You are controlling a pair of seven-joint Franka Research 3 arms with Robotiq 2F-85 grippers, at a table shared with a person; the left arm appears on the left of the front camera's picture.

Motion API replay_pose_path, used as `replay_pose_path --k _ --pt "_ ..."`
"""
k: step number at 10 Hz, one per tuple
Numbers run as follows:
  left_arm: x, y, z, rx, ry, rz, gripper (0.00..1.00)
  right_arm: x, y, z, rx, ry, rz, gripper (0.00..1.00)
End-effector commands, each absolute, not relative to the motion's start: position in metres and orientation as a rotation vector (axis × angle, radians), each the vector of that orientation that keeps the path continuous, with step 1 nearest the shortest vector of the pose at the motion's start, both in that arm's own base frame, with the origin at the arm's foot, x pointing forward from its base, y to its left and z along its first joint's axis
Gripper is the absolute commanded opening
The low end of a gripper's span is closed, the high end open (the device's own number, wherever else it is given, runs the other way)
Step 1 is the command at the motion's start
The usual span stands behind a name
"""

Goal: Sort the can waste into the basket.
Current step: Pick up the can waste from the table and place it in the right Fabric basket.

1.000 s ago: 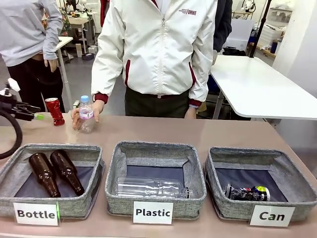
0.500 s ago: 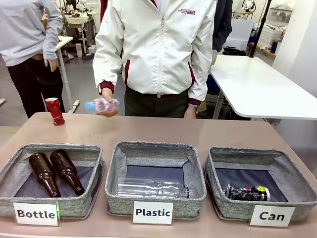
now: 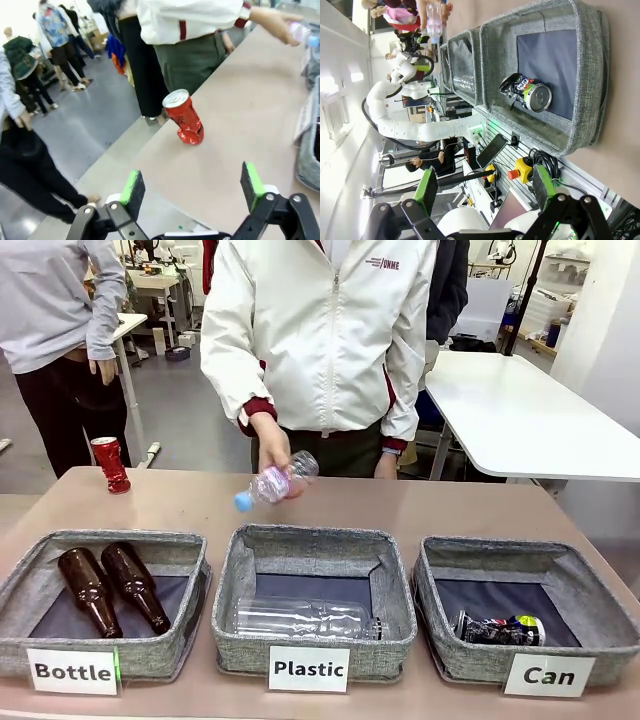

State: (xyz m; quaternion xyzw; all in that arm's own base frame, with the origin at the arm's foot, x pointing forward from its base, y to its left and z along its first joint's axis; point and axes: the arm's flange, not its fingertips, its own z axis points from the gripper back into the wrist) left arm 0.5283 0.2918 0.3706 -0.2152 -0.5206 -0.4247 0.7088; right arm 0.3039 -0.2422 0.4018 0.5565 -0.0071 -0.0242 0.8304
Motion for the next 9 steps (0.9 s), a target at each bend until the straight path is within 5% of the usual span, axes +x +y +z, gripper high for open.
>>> replay_pose_path --k 1,9 --pt "0.558 0.271 0.361 -0.521 -1.077 -0.993 1.0 0.301 -0.244 0.404 1.18 -0.021 -0.032 1.0" --pt "0.635 0.21 0.292 -0.652 -0.871 -1.0 1.0 0.301 -0.244 0.404 1.18 -0.021 -0.032 1.0"
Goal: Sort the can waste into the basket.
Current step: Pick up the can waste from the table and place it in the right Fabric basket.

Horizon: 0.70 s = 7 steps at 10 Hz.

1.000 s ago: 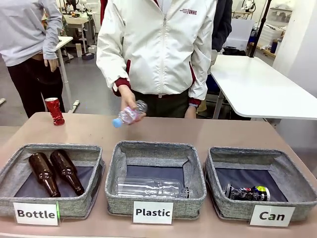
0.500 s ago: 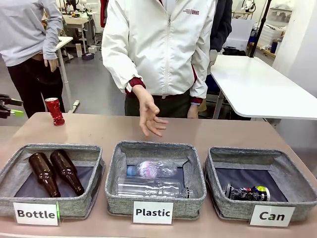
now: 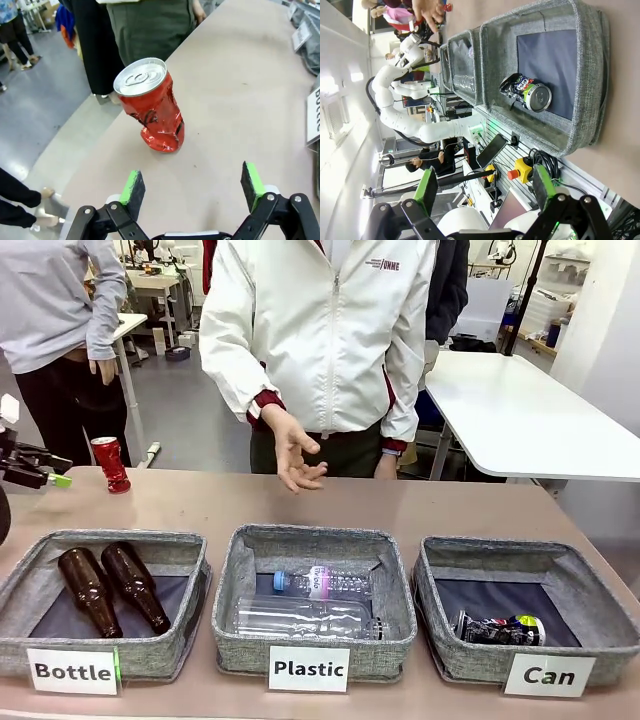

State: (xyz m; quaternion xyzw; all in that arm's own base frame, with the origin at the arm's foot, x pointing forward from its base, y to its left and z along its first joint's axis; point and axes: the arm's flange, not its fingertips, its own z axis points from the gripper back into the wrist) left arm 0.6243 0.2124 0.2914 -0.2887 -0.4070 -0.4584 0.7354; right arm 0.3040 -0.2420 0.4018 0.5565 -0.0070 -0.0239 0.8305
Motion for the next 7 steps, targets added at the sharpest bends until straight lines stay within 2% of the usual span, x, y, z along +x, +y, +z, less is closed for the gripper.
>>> replay_pose_path --k 1,7 --pt "0.645 0.205 0.283 -0.598 -0.863 -0.974 1.0 0.301 -0.244 0.404 1.18 -0.021 -0.032 1.0" --pt "0.676 0.172 0.245 -0.618 -0.898 -0.963 1.0 0.301 -0.244 0.404 1.18 -0.021 -0.032 1.0"
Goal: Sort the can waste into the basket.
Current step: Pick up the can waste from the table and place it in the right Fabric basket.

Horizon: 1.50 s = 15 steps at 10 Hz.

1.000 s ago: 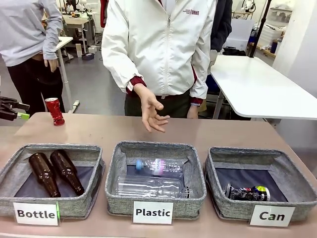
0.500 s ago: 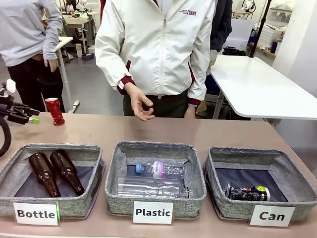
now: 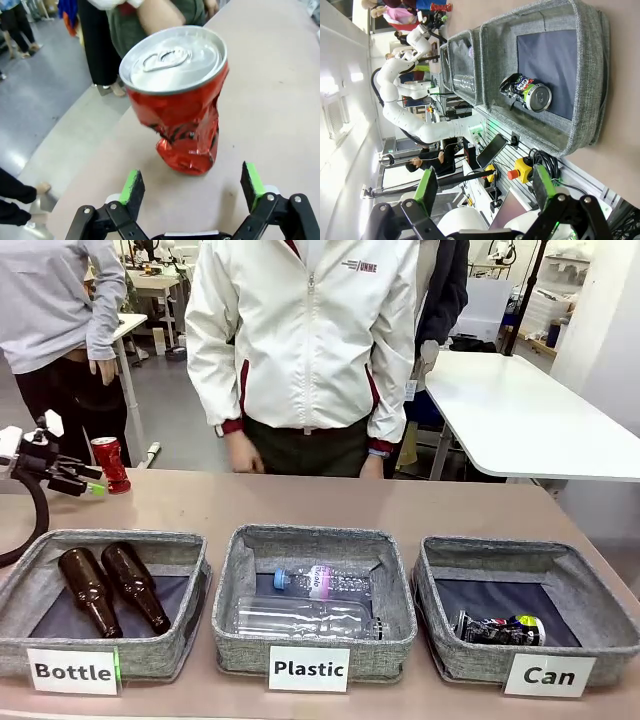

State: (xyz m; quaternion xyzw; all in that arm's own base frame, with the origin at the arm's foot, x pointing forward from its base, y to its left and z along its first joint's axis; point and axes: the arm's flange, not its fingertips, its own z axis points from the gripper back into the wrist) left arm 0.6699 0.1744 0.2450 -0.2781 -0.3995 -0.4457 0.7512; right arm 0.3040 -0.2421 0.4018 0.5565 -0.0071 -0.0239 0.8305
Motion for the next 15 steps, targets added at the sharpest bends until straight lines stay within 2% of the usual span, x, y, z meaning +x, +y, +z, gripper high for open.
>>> replay_pose_path --k 1,6,9,10,11,12,13,14,15 --pt "0.677 0.165 0.245 -0.632 -0.913 -0.972 1.0 0.301 -0.244 0.404 1.18 -0.021 -0.032 1.0" --pt "0.681 0.141 0.25 -0.751 -1.088 -0.935 1.0 0.301 -0.244 0.404 1.18 -0.021 -0.032 1.0" --pt "0.68 0.143 0.252 -0.783 -1.105 -0.946 1.0 0.301 -0.244 0.404 1.18 -0.021 -0.032 1.0" --pt "0.679 0.143 0.25 -0.804 -1.105 -0.96 0.4 0.301 -0.244 0.404 1.18 -0.021 -0.032 1.0" --pt "0.677 0.143 0.249 -0.82 -1.106 -0.96 0.4 0.301 -0.244 0.404 1.18 -0.021 -0.032 1.0" --pt "0.677 0.142 0.249 -0.818 -1.111 -0.96 0.0 0.301 -0.244 0.404 1.18 -0.021 -0.032 1.0" --pt "0.677 0.142 0.249 -0.822 -1.116 -0.957 0.36 0.301 -0.244 0.404 1.18 -0.021 -0.032 1.0" --pt "0.678 0.142 0.249 -0.824 -1.12 -0.954 0.0 0.301 -0.244 0.404 1.18 -0.021 -0.032 1.0" --pt "0.679 0.141 0.247 -0.817 -1.12 -0.949 0.0 0.301 -0.244 0.404 1.18 -0.021 -0.032 1.0"
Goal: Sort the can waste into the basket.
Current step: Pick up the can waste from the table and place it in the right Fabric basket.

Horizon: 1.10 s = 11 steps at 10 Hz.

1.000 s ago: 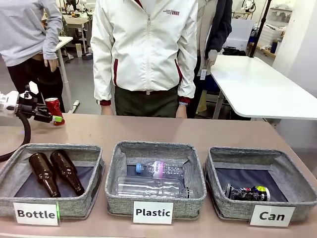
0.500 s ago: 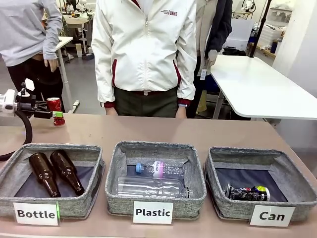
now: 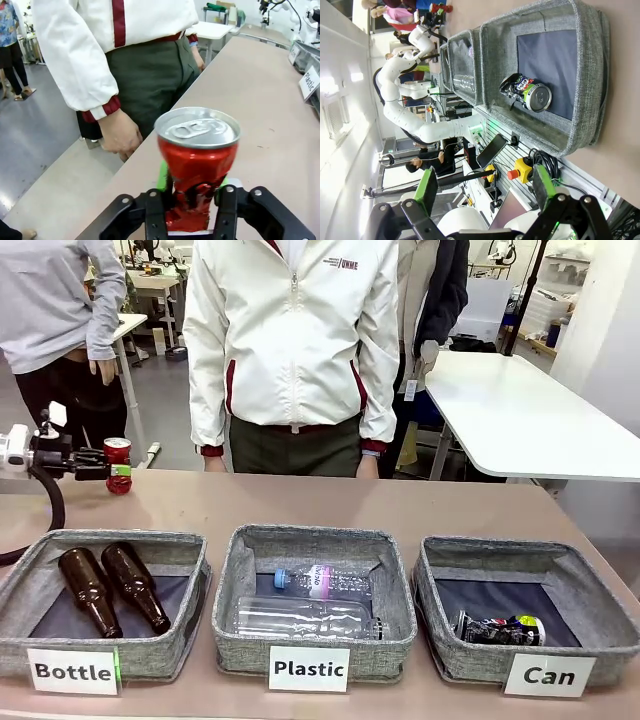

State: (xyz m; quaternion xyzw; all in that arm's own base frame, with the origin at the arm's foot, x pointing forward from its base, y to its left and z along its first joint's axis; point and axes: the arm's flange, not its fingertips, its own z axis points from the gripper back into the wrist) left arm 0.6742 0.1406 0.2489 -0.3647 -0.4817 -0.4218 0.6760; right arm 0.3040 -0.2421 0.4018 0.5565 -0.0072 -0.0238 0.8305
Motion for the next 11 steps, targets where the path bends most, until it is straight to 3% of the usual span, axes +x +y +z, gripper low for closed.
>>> replay_pose_path --k 1,4,6,9,11 --pt "0.679 0.14 0.246 -0.823 -1.12 -0.947 0.0 0.301 -0.244 0.404 1.18 -0.021 -0.032 1.0" --pt "0.677 0.143 0.251 -0.839 -1.138 -0.936 0.0 0.301 -0.244 0.404 1.18 -0.021 -0.032 1.0" --pt "0.661 0.153 0.283 -0.856 -1.184 -0.957 0.0 0.301 -0.244 0.404 1.18 -0.021 -0.032 1.0" --pt "0.565 0.158 0.383 -0.897 -1.02 -1.181 0.0 0.301 -0.244 0.404 1.18 -0.021 -0.032 1.0" --pt "0.47 0.154 0.429 -0.957 -1.069 -1.234 0.0 0.301 -0.244 0.404 1.18 -0.021 -0.032 1.0"
